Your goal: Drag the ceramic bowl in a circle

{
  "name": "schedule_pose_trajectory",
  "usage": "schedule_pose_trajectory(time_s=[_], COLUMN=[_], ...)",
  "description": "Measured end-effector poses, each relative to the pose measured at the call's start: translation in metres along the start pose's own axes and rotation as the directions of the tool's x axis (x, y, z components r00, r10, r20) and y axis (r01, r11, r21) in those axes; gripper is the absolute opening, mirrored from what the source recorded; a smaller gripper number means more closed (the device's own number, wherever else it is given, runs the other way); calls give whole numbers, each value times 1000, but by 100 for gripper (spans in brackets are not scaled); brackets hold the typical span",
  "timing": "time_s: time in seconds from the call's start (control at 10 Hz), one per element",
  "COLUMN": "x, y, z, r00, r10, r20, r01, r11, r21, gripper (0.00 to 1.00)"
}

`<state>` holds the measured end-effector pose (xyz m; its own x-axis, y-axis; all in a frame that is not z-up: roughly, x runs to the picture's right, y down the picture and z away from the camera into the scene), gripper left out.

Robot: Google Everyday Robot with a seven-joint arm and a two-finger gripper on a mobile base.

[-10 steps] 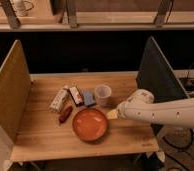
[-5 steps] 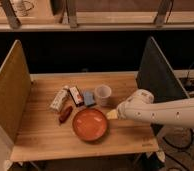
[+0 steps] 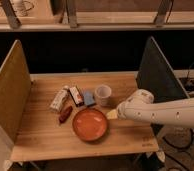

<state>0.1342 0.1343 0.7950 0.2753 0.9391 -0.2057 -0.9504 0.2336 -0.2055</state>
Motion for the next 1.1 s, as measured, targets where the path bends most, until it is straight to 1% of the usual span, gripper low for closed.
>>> schedule_pose_trajectory(time_s=[0.5, 0.6, 0.7, 0.8, 0.9, 1.1], x=[0, 1, 4, 6, 8, 10], y=[0, 1, 3, 12, 31, 54], z=[0, 1, 3, 9, 18, 34], r00=[1000, 1000, 1000, 996, 989, 976], r10=[-1, -10, -27, -74, -133, -189], r20=[0, -4, -16, -42, -72, -111], r01=[1, 10, 27, 74, 131, 181], r11=[1000, 1000, 1000, 997, 991, 980], r21=[0, 0, 0, -7, -33, -77], gripper=[78, 78, 78, 78, 78, 78])
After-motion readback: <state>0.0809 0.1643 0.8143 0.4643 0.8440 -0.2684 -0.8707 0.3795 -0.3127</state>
